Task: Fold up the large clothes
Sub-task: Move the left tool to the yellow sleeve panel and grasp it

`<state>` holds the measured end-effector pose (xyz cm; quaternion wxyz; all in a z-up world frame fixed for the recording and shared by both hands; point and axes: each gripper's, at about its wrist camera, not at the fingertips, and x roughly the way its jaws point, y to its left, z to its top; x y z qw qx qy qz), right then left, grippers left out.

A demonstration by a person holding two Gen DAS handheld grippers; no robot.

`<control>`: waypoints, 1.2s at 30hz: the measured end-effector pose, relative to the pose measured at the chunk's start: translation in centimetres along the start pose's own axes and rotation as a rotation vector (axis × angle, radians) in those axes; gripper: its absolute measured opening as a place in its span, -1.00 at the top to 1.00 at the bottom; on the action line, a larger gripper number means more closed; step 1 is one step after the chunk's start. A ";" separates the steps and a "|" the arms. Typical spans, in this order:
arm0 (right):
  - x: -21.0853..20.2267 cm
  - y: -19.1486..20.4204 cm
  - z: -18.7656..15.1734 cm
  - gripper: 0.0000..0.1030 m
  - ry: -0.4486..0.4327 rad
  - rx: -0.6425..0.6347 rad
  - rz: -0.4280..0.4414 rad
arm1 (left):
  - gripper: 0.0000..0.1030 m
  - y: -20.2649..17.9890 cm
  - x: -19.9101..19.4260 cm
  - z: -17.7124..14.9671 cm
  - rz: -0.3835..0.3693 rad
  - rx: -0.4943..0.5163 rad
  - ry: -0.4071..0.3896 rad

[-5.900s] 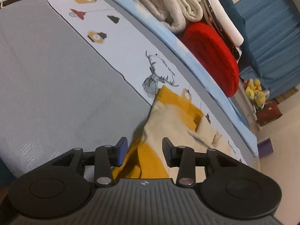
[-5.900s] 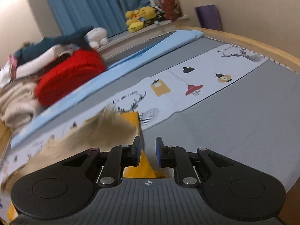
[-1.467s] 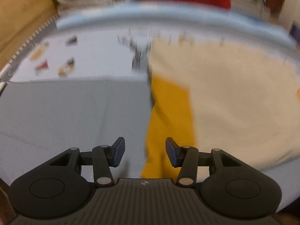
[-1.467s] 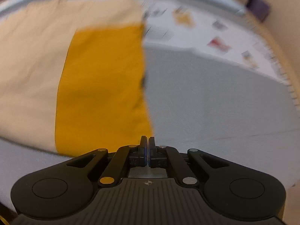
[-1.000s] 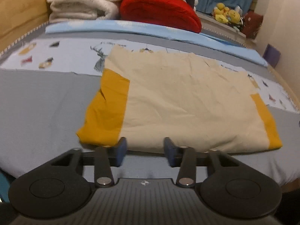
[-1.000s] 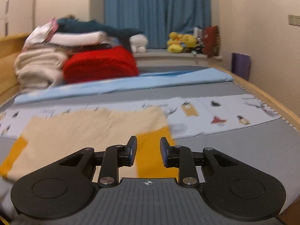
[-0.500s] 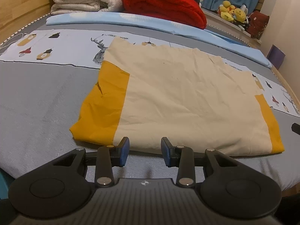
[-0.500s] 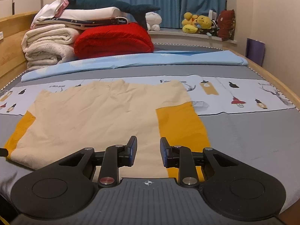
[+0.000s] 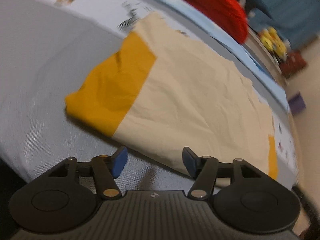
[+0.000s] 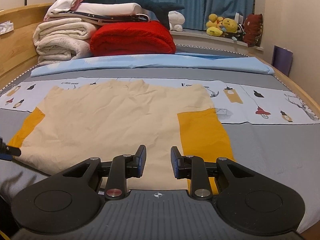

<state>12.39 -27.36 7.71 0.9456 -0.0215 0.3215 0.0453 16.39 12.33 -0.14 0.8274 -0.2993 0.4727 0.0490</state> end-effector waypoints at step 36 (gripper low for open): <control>0.2 3.4 1.2 -0.02 -0.058 0.028 0.127 | 0.83 3.1 -5.4 1.9 -0.070 -0.226 -0.282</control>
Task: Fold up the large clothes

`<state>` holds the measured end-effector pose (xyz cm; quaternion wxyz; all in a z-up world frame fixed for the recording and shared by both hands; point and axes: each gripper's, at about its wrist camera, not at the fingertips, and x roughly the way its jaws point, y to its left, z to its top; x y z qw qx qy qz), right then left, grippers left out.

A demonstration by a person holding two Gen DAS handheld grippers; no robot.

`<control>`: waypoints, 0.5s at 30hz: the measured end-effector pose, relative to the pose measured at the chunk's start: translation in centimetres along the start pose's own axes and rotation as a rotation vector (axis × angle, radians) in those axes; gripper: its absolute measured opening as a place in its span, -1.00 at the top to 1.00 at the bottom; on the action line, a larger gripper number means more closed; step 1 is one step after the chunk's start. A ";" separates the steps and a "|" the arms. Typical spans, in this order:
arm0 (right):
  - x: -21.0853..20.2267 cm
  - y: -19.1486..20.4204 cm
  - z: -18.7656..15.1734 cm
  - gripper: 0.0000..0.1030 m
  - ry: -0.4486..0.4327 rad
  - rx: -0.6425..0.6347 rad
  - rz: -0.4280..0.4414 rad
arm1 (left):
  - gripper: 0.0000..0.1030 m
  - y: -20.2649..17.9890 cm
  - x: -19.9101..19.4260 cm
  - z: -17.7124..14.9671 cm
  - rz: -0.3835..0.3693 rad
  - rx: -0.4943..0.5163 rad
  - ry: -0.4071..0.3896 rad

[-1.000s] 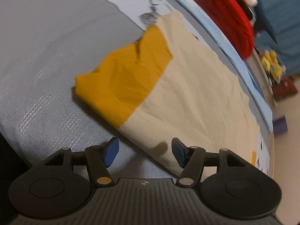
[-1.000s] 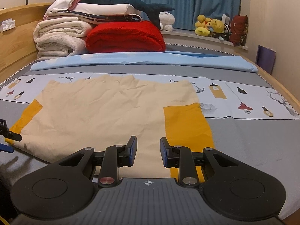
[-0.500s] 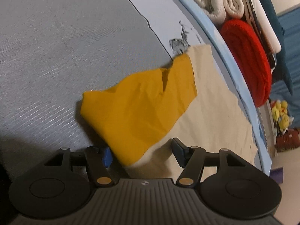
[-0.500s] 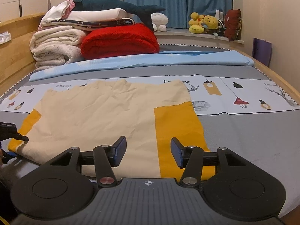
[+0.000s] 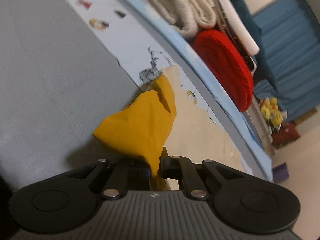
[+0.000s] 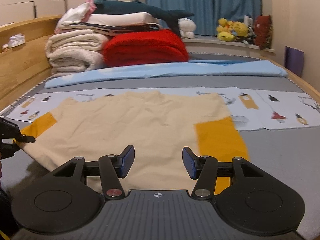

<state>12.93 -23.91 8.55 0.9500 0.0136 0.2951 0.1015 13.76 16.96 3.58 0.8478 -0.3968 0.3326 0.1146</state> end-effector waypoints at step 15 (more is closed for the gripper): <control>10.3 15.6 -3.4 0.19 0.340 -0.295 0.234 | 0.83 2.6 -8.3 0.7 0.096 0.212 -0.058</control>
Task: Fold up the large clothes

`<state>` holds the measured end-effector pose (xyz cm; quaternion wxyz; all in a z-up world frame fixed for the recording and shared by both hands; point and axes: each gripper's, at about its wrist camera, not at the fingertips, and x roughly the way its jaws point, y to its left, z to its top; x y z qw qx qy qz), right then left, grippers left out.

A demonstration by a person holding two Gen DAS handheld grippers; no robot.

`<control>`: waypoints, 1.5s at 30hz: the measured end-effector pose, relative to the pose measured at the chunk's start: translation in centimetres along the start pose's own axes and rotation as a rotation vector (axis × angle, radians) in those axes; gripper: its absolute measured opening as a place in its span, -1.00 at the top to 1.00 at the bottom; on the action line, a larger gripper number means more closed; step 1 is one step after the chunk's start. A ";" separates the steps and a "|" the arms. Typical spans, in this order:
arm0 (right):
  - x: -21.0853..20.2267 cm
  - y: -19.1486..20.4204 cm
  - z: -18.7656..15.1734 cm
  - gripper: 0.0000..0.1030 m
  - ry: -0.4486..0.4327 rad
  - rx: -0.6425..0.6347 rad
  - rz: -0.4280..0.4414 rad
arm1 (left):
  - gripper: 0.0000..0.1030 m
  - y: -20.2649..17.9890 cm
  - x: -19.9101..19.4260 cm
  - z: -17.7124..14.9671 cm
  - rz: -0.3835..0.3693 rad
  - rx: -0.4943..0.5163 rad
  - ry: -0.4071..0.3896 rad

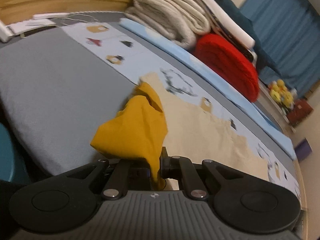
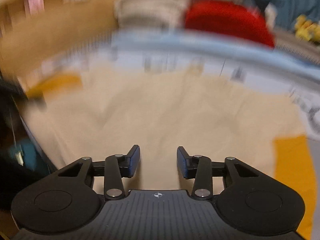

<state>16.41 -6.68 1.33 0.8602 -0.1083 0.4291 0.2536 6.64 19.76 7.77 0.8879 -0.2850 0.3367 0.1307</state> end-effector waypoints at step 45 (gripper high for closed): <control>-24.4 -28.3 -14.0 -0.01 -0.432 0.632 -0.303 | 0.24 -40.5 6.7 -30.0 -0.352 1.064 0.326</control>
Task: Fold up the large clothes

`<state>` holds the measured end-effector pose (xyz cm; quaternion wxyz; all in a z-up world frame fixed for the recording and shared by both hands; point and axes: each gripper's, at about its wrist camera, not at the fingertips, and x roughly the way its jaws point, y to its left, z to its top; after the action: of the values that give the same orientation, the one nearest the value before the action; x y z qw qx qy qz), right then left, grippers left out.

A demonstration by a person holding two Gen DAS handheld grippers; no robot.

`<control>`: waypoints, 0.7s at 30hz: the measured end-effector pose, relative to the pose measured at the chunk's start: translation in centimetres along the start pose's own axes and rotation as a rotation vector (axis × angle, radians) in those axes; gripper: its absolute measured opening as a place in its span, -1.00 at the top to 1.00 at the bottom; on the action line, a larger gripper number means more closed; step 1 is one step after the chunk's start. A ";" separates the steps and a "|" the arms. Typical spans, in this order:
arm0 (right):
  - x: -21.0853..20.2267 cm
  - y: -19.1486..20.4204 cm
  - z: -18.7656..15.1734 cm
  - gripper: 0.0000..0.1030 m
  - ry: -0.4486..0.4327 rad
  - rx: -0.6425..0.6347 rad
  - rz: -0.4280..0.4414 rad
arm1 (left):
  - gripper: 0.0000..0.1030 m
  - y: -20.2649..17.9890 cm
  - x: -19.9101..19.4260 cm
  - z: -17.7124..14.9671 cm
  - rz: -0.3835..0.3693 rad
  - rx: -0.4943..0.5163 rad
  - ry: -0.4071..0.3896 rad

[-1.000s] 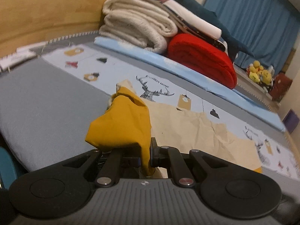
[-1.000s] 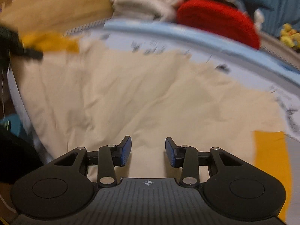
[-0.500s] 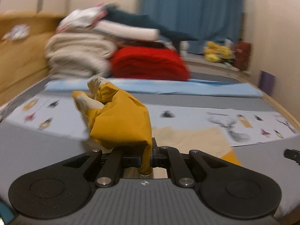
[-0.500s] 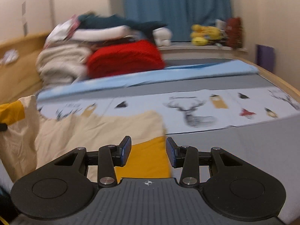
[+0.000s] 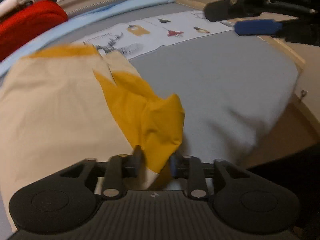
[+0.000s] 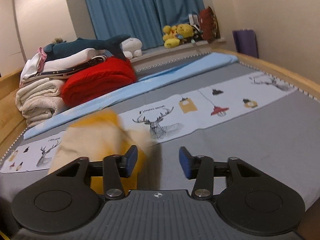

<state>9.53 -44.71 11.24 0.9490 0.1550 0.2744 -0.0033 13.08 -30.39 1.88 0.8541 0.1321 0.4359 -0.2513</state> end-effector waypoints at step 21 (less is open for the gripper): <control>4.5 4.8 -5.3 0.89 0.304 -0.008 0.073 | -0.23 18.8 -6.6 -5.4 0.082 -0.308 -0.081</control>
<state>11.04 -38.18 6.04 0.8967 0.1600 0.4090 0.0558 16.32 -10.15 4.19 0.8906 0.0071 0.4289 -0.1514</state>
